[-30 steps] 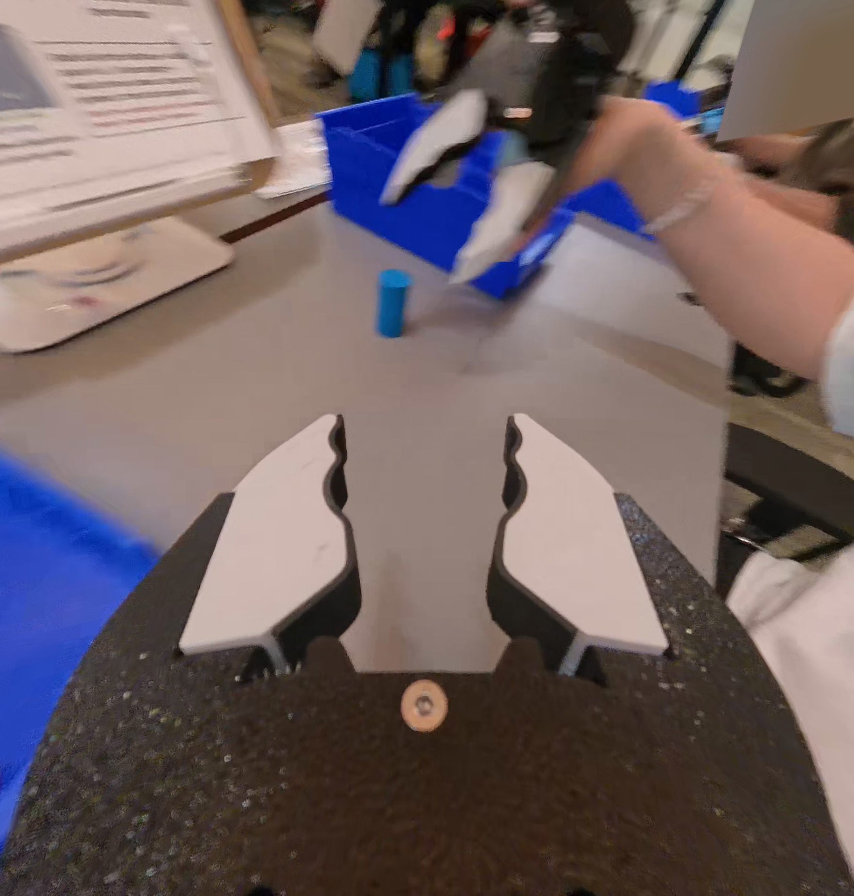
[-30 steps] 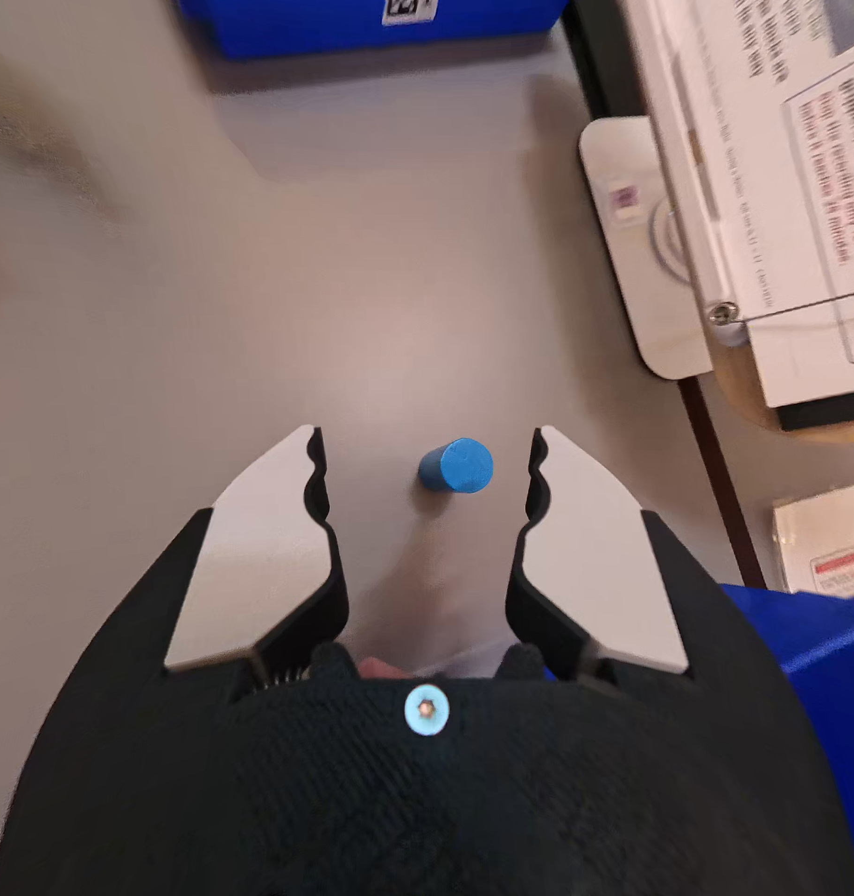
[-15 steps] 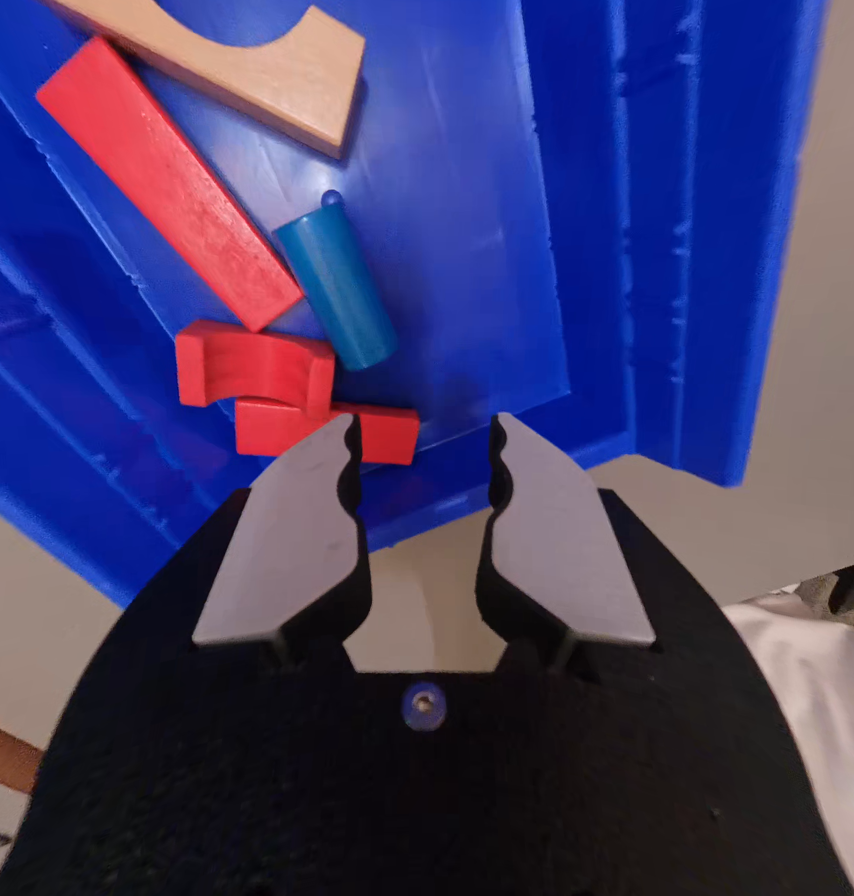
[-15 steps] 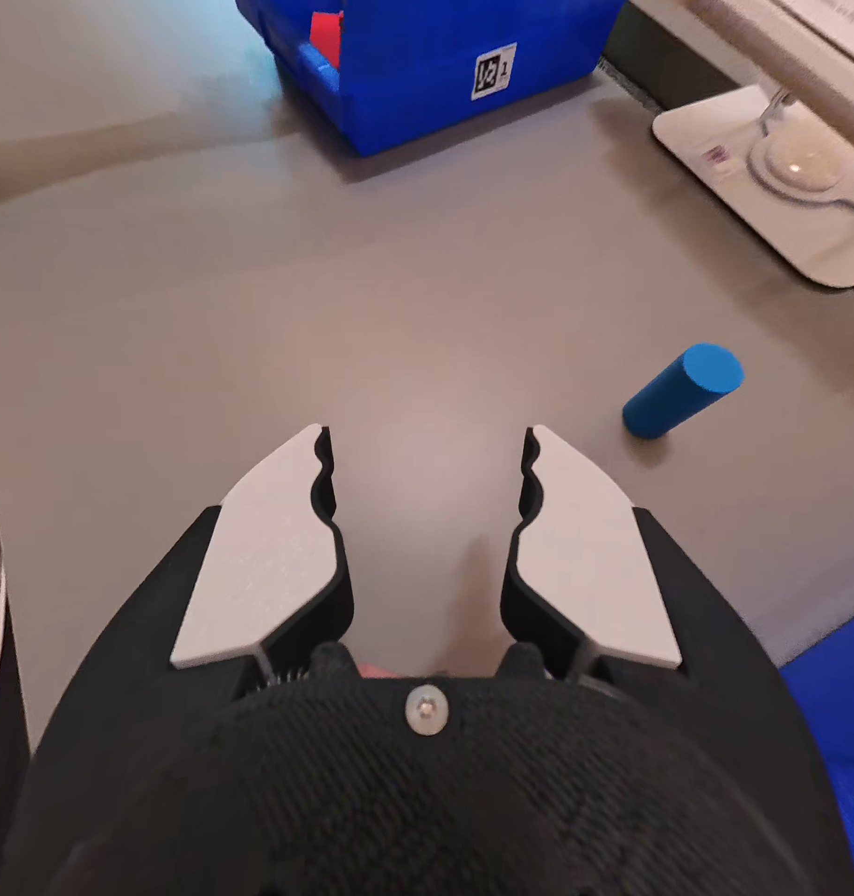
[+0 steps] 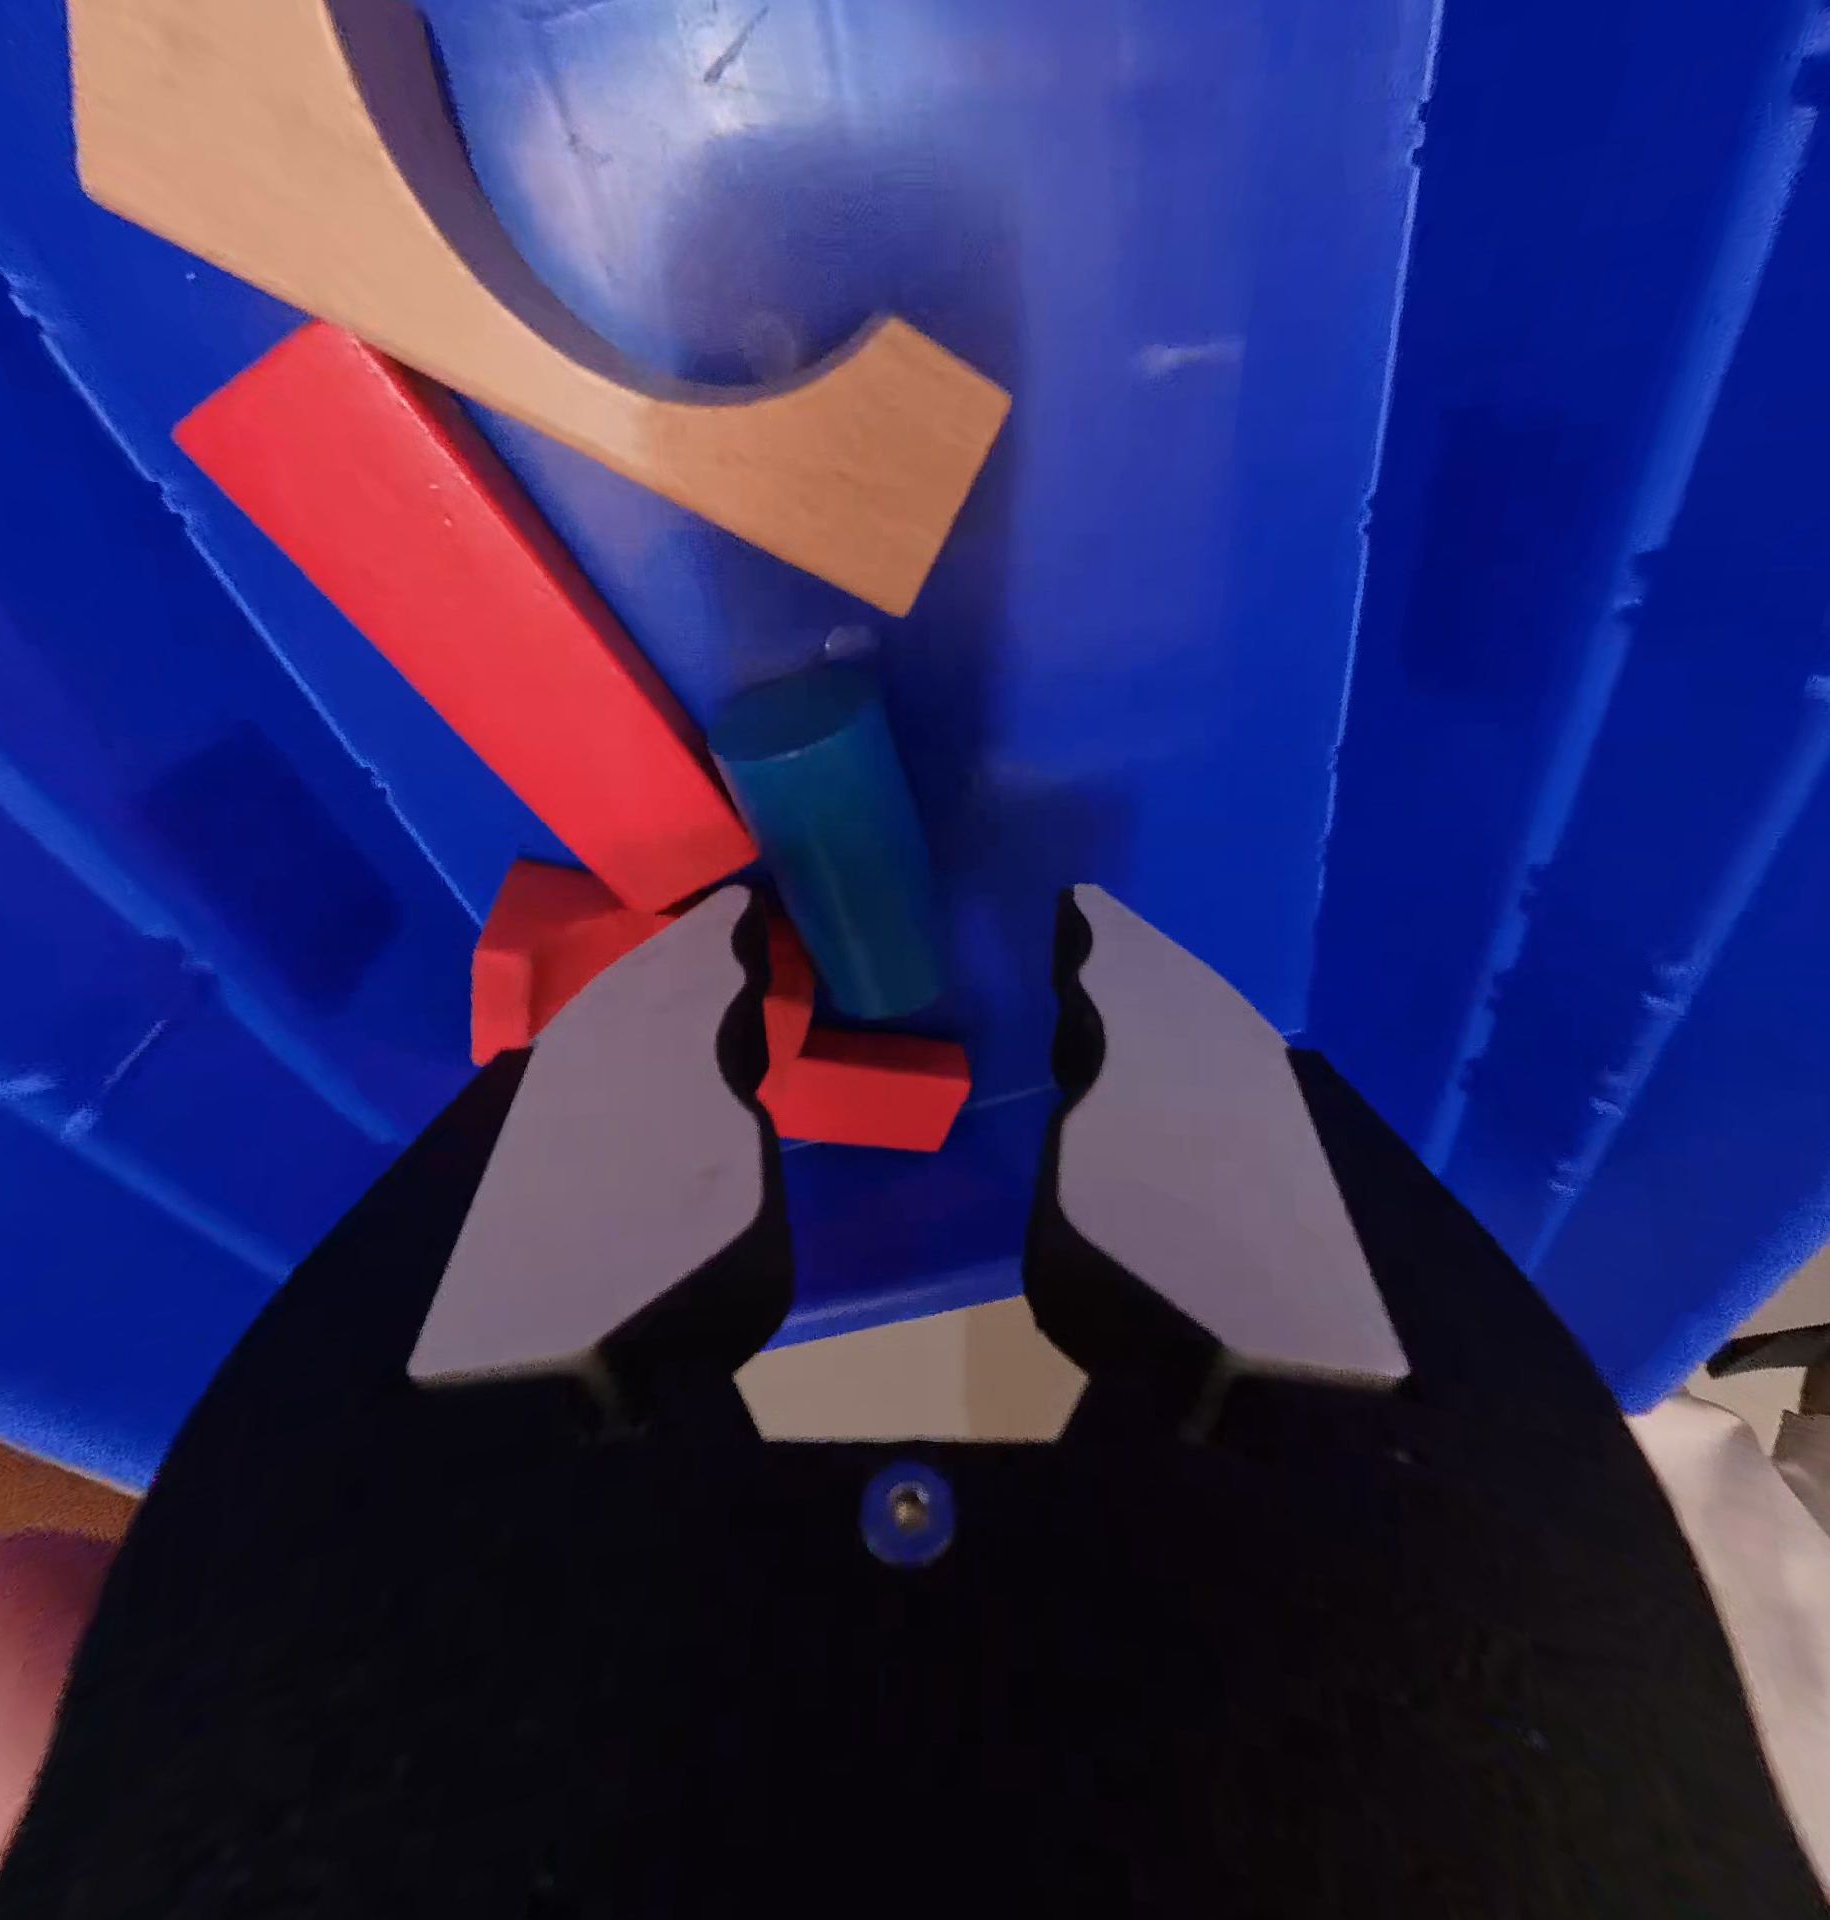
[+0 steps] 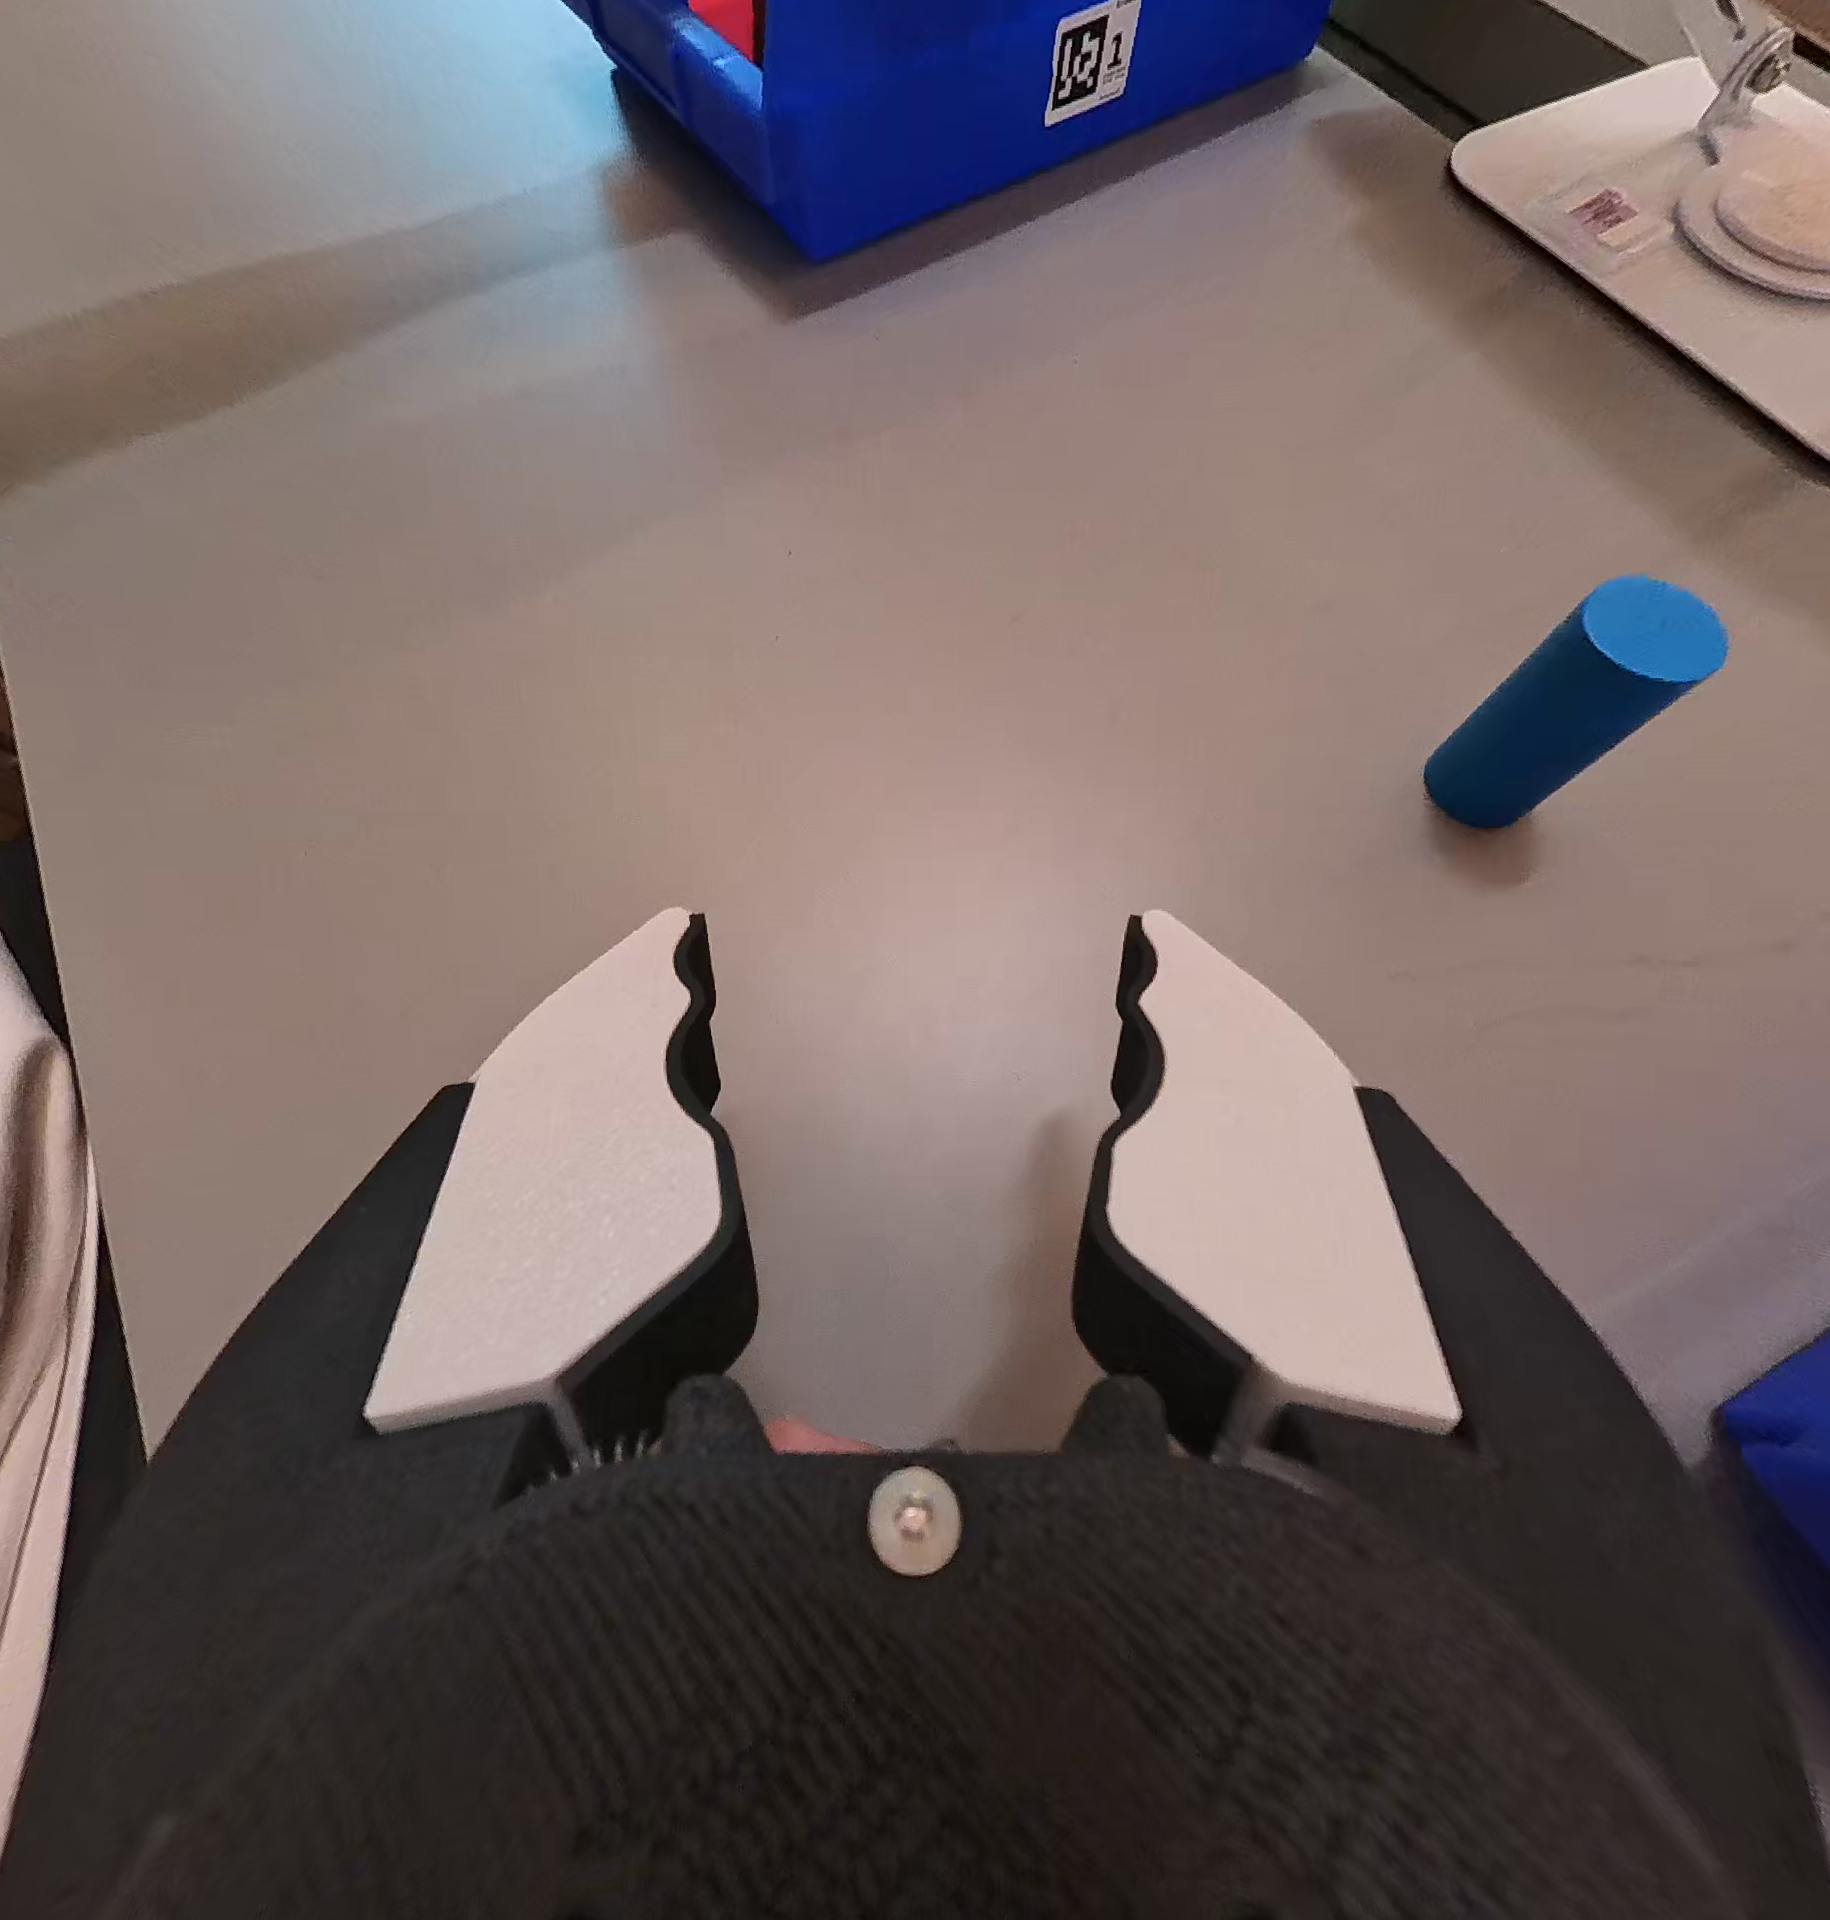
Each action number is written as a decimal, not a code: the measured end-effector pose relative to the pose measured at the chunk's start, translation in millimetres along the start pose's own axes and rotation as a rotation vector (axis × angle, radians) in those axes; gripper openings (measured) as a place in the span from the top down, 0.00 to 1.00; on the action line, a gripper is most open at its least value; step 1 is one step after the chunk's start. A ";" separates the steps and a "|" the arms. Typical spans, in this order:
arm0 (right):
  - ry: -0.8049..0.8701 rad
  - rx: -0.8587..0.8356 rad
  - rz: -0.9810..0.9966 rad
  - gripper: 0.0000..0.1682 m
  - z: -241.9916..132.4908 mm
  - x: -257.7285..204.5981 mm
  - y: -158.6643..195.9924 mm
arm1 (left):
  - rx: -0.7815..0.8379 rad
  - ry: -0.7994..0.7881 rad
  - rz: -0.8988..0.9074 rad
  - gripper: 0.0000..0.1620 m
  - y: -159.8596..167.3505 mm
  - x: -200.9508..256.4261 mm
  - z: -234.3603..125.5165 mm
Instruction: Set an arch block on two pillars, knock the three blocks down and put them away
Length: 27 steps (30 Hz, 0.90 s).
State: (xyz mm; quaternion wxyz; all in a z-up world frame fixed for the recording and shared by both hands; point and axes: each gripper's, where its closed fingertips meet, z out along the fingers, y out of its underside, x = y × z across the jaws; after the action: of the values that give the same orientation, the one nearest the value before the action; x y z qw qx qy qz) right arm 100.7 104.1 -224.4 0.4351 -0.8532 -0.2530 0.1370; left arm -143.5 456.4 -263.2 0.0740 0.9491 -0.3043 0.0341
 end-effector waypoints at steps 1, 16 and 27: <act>0.005 -0.002 -0.001 0.55 -0.5 0.7 1.4 | -0.013 0.005 -0.005 0.68 -0.5 0.2 2.2; 0.024 -0.034 0.019 0.55 -3.0 4.2 19.8 | -0.097 0.000 -0.054 0.72 -22.1 -10.3 7.0; 0.027 -0.022 0.047 0.55 -0.7 5.5 20.1 | -0.066 -0.008 0.011 0.80 -28.4 -12.4 14.3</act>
State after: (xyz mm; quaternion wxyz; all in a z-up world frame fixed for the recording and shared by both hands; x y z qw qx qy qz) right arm 111.9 96.7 -240.4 0.4255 -0.8655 -0.2283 0.1329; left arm -136.7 484.0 -282.1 0.1038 0.9446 -0.3108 0.0209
